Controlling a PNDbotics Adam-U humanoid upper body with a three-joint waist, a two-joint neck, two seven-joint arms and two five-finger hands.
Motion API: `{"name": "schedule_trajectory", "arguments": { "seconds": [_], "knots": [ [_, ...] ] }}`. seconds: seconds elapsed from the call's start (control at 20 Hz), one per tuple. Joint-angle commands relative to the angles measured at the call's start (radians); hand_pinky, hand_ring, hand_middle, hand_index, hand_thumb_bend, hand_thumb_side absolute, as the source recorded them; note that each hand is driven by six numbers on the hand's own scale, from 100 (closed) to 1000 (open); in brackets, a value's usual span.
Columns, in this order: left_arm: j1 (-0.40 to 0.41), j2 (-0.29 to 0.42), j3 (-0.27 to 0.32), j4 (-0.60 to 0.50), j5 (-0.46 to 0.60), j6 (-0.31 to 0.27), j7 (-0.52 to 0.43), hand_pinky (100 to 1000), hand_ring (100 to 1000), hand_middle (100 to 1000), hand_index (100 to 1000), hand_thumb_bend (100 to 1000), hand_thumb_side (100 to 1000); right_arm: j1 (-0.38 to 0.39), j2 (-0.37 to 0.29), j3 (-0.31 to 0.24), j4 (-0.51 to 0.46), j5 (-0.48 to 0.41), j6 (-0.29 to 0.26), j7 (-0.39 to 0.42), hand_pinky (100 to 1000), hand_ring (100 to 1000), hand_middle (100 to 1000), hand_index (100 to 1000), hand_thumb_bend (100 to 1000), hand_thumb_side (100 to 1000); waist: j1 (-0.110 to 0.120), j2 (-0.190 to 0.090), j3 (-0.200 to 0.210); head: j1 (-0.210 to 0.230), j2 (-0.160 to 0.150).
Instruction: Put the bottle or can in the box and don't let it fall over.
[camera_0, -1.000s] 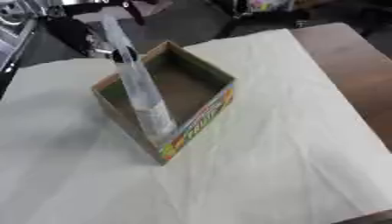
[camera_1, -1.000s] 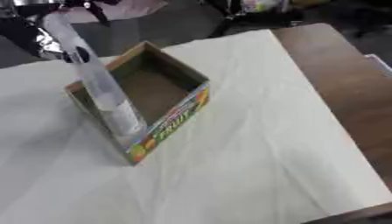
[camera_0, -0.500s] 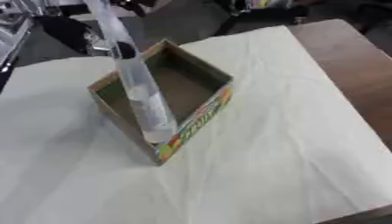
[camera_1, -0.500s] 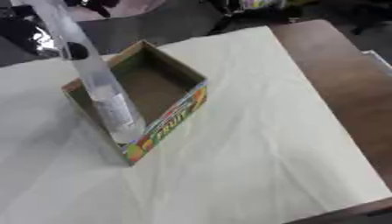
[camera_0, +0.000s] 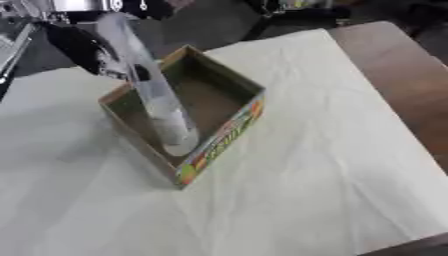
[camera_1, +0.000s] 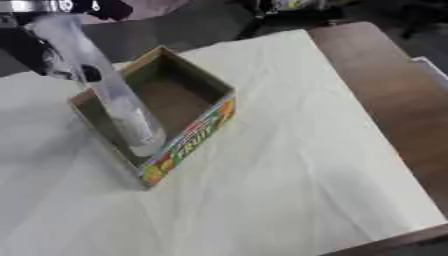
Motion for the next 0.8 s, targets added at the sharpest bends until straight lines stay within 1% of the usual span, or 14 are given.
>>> {"name": "schedule_trajectory", "arguments": {
  "seconds": [0.05, 0.1, 0.25, 0.45, 0.65, 0.8],
  "knots": [
    [-0.014, 0.03, 0.009, -0.013, -0.021, -0.046, -0.036, 988, 989, 1000, 1000, 438, 401, -0.012, -0.01, -0.011, -0.018, -0.007, 0.007, -0.002, 1000, 1000, 1000, 934, 100, 494, -0.003, -0.012, -0.002, -0.002, -0.001],
    [-0.013, 0.029, 0.008, -0.012, -0.029, -0.05, -0.036, 983, 990, 1000, 1000, 417, 369, -0.013, -0.009, -0.011, -0.018, -0.006, 0.008, -0.003, 1000, 1000, 1000, 934, 100, 494, -0.003, -0.01, -0.003, -0.002, -0.002],
    [-0.012, 0.03, 0.008, -0.006, -0.047, -0.057, -0.037, 978, 992, 1000, 1000, 391, 320, -0.015, -0.008, -0.011, -0.018, -0.004, 0.01, -0.002, 1000, 1000, 1000, 934, 100, 497, -0.001, -0.007, -0.003, -0.004, -0.001],
    [-0.008, 0.035, 0.011, -0.001, -0.061, -0.061, -0.034, 974, 997, 1000, 1000, 383, 293, -0.018, -0.007, -0.009, -0.018, -0.002, 0.015, -0.001, 1000, 1000, 1000, 934, 100, 498, 0.001, -0.005, 0.0, -0.007, 0.0],
    [0.002, 0.045, 0.002, 0.004, -0.074, -0.07, -0.04, 977, 1000, 1000, 1000, 385, 306, -0.018, -0.007, -0.009, -0.018, -0.002, 0.016, -0.001, 1000, 1000, 1000, 933, 100, 498, 0.0, -0.007, 0.002, -0.007, 0.001],
    [0.012, 0.052, -0.011, 0.009, -0.097, -0.087, -0.041, 976, 1000, 1000, 1000, 390, 296, -0.016, -0.006, -0.01, -0.018, -0.002, 0.017, -0.002, 1000, 1000, 1000, 934, 100, 498, -0.001, -0.009, 0.003, -0.008, 0.002]
  ]
}}
